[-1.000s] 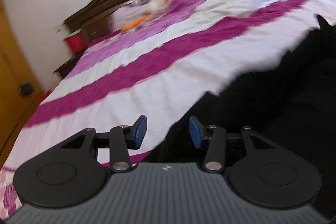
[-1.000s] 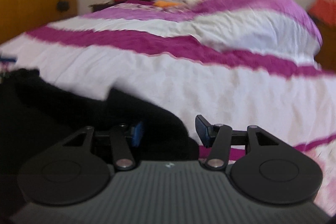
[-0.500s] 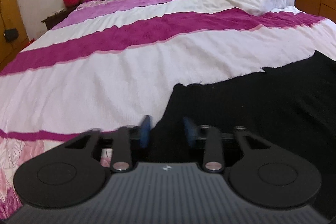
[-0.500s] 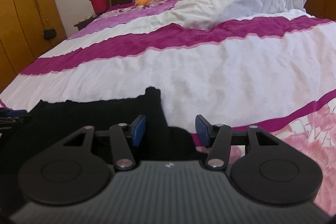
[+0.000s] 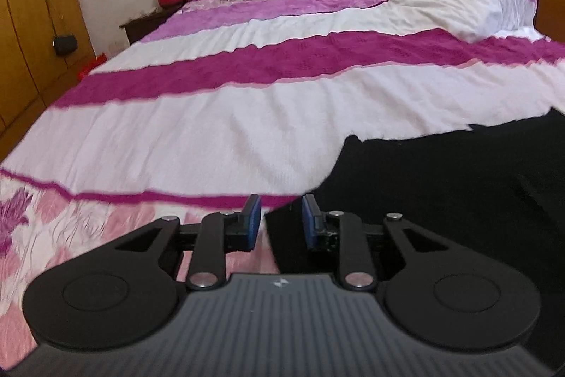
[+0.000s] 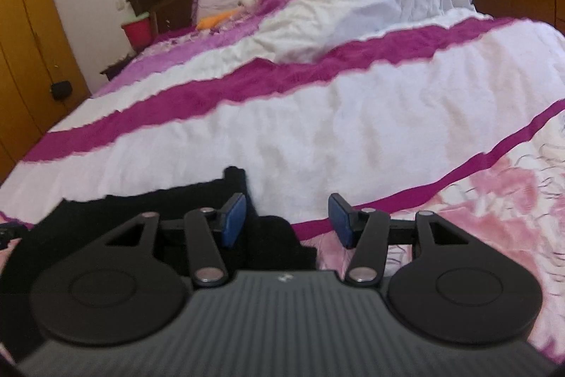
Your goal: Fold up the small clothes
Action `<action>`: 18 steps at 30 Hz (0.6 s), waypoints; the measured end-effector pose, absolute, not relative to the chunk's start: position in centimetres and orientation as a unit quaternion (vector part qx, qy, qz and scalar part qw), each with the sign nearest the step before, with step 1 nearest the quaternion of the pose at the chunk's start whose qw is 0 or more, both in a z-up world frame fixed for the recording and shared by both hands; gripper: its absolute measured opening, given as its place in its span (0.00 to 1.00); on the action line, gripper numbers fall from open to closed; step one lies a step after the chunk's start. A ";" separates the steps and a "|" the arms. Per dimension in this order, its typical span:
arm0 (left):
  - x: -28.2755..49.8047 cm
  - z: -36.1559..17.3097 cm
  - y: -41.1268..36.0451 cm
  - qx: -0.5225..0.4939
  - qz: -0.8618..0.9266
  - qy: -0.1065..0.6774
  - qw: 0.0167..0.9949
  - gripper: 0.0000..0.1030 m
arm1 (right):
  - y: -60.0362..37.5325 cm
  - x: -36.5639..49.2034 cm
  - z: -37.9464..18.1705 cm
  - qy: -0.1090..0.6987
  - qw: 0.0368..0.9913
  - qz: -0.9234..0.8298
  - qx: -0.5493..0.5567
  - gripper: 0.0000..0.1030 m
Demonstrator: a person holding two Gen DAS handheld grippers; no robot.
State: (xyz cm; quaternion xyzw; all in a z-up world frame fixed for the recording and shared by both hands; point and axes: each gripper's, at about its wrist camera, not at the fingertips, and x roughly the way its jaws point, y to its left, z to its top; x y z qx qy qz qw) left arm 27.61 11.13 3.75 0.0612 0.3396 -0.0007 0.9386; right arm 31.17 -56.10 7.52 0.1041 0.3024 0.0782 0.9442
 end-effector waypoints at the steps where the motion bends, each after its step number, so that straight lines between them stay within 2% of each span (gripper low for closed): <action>1: 26.9 4.2 11.4 0.055 -0.004 0.345 0.937 0.29 | -56.1 30.5 7.9 0.303 0.944 0.082 0.103 0.53; 8: 21.0 6.0 12.8 0.012 -0.031 0.364 0.931 0.44 | -56.1 25.3 8.8 0.320 0.933 0.111 0.121 0.53; 18: 16.6 4.2 12.9 -0.029 -0.070 0.404 0.912 0.45 | -57.7 20.1 6.5 0.354 0.914 0.099 0.170 0.53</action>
